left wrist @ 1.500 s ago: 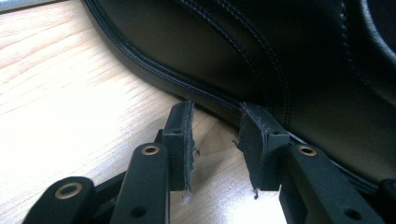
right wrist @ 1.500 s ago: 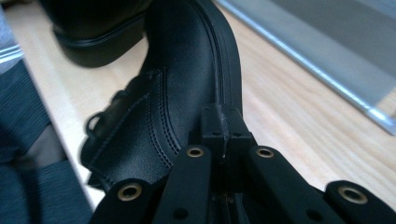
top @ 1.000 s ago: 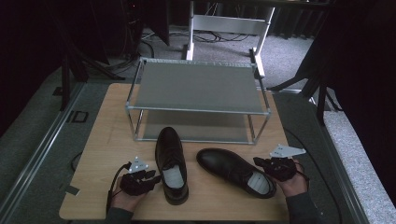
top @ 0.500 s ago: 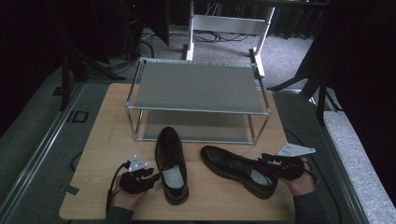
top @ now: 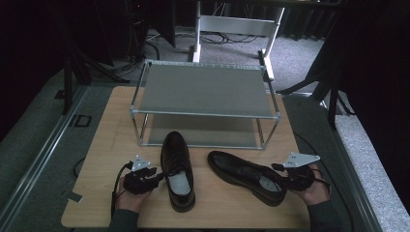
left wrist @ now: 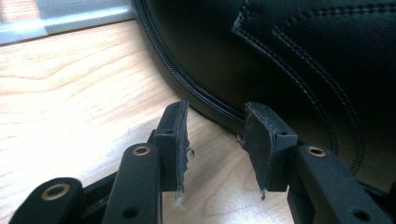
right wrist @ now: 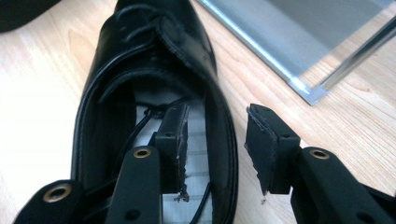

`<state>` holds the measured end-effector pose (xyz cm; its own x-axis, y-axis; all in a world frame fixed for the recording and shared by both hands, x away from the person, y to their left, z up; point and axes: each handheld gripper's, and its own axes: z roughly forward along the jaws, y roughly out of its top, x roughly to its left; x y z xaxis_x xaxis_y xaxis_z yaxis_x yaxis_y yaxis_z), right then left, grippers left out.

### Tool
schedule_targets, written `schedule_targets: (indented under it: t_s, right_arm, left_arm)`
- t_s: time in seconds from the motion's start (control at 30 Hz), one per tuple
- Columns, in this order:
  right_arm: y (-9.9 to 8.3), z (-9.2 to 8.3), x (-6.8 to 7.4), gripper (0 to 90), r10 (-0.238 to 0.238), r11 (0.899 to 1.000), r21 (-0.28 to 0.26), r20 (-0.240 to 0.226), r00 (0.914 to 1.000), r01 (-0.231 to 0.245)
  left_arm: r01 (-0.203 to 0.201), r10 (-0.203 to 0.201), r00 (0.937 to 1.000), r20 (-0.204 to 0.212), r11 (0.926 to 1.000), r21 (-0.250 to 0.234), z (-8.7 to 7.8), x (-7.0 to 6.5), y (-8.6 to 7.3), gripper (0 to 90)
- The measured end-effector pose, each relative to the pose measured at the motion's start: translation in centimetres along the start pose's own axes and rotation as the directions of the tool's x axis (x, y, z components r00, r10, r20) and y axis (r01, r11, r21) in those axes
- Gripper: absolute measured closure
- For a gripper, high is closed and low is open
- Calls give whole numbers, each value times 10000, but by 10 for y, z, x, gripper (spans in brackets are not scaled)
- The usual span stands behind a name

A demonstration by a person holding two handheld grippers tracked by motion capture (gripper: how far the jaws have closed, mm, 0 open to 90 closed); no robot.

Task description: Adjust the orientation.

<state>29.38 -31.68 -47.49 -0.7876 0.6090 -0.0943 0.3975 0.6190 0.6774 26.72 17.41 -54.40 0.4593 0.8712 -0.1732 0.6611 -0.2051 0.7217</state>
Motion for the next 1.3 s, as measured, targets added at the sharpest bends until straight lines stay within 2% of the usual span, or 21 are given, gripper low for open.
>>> schedule_targets:
  t_s: [0.1,0.2,0.3,0.43,0.47,0.63,0.67,0.7,0.87,0.97,1.07,1.1,1.2,1.23,1.3]
  right_arm:
    - [1,1,2,563,-194,9998,94,-20,9998,194]
    - [5,6,1,564,-164,9998,146,-40,9999,165]
    - [17,13,-3,651,-95,9999,41,-372,9993,97]
    - [20,20,-3,721,-259,9993,250,-446,9987,270]
    - [20,21,-1,810,-197,9998,68,-379,9991,200]
    - [18,20,2,831,119,9999,-106,-373,9992,-123]
    - [17,20,2,833,279,9994,-182,-372,9989,-286]
    - [18,22,2,834,527,9981,-295,-162,9985,-532]
    - [25,26,4,832,653,9973,-361,194,9977,-646]
    - [35,28,4,833,929,9949,-450,492,9945,-907]
    - [40,29,4,832,1099,9931,-496,663,9917,-1067]
    - [45,31,5,832,1207,9920,-479,877,9888,-1168]
    - [50,36,7,831,1189,9927,-340,982,9880,-1161]
    - [54,41,12,829,914,9957,-216,978,9910,-897]
    - [56,44,17,828,726,9974,-83,868,9936,-722]
  left_arm:
    - [197,-197,9998,-9,9998,35,2,3,1,596]
    - [157,-157,9999,-6,9999,67,3,2,2,599]
    - [103,-104,9999,82,9999,85,4,2,3,614]
    - [110,-111,9998,142,9999,64,4,2,3,625]
    - [80,-81,9998,188,10000,60,6,0,5,642]
    - [-38,36,9998,203,10000,65,10,-5,8,676]
    - [-84,81,9995,306,9999,68,14,-9,10,676]
    - [-171,167,9990,423,9998,76,18,-14,12,684]
    - [-454,443,9965,713,9989,132,25,-25,16,690]
    - [-695,680,9930,963,9975,125,32,-38,19,691]
    - [-721,705,9921,1037,9973,114,34,-42,20,691]
    - [-716,698,9913,1114,9974,123,35,-45,20,693]
    - [-724,705,9911,1130,9973,125,36,-47,20,700]
    - [-750,732,9909,1126,9971,118,36,-47,21,707]
    - [-784,763,9901,1179,9968,129,37,-50,21,709]
